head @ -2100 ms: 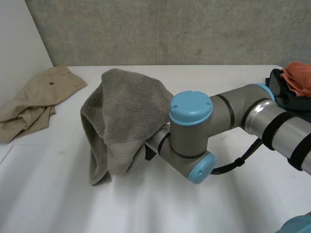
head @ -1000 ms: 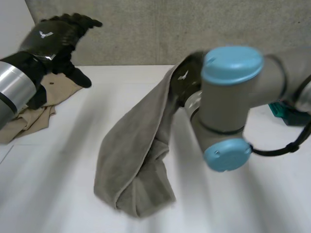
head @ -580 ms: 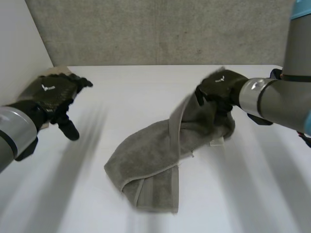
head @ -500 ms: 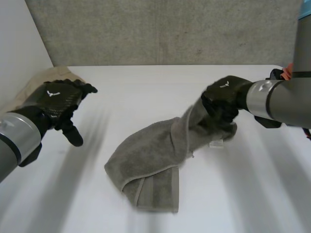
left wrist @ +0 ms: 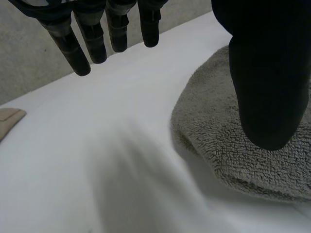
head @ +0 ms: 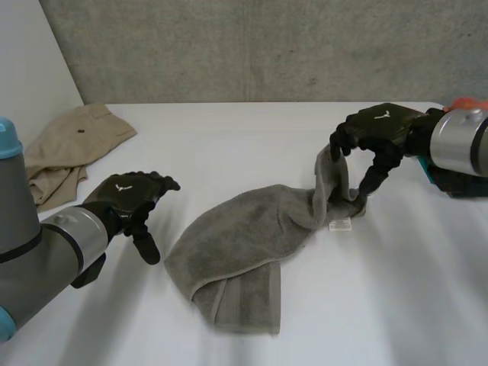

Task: Fold the laundry.

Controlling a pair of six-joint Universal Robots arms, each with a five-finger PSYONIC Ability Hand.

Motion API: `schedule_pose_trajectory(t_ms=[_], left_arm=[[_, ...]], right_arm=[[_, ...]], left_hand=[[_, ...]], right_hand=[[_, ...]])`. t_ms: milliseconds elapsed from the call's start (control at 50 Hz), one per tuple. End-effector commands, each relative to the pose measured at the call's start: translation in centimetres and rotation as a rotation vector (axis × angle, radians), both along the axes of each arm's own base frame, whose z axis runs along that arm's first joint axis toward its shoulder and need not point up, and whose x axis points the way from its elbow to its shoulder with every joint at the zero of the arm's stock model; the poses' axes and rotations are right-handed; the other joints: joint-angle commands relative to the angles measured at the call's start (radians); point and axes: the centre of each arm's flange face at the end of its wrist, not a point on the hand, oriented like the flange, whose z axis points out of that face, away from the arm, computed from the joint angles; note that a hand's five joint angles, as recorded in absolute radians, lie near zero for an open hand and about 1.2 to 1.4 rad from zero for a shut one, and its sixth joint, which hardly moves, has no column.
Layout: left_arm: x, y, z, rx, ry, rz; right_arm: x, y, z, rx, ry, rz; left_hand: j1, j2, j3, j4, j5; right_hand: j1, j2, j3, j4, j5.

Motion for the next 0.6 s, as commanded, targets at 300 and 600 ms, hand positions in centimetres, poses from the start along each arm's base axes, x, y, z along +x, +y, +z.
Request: schedule_pose_trajectory(t_ms=[300, 600], left_arm=[[-1.4, -1.6, -3.7, 0.106, -0.034, -0.006], [-2.6, -3.1, -5.0, 0.127, -0.024, -0.019]], right_arm=[[4.6, 2.4, -8.4, -0.424, 0.293, 0.223], [7.6, 0.9, -14.0, -0.494, 0.294, 0.156]], left_hand=[[0.054, 0.057, 0.044, 0.057, 0.036], [0.723, 0.726, 0.713, 0.726, 0.705]], right_hand=[[-0.344, -0.339, -0.338, -0.337, -0.338], [-0.303, -0.298, -0.297, -0.296, -0.297]])
